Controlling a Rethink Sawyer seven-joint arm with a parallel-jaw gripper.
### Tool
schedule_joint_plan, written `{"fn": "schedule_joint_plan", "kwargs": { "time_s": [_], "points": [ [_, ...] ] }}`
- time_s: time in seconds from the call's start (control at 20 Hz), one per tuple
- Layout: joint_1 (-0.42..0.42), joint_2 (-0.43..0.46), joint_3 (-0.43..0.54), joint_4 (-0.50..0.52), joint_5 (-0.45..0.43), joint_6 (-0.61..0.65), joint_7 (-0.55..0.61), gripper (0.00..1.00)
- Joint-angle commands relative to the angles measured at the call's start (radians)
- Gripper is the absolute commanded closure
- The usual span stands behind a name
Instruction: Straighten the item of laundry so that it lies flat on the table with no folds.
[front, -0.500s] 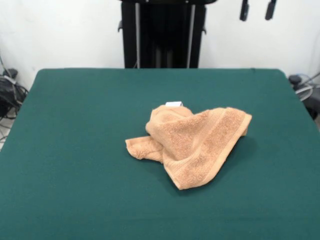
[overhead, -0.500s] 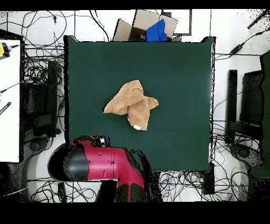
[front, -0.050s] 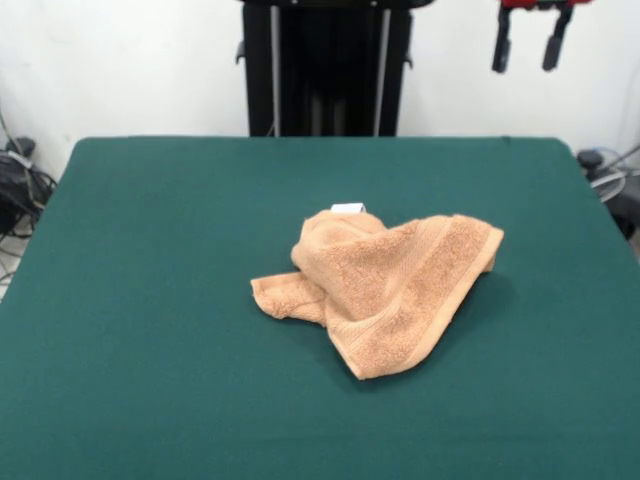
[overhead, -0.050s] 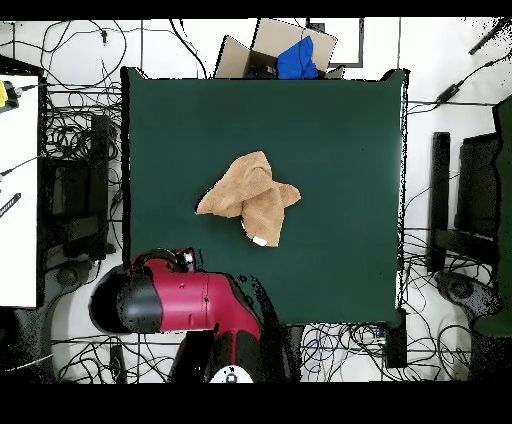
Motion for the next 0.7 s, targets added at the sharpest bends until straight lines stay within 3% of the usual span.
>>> {"fn": "schedule_joint_plan", "kwargs": {
  "time_s": [0.05, 0.7],
  "points": [
    [0.014, 0.112, -0.029, -0.018, 0.058, -0.088, 0.296, 0.0],
    [-0.008, 0.201, -0.037, -0.05, 0.089, -0.172, 0.259, 0.0]
  ]
}}
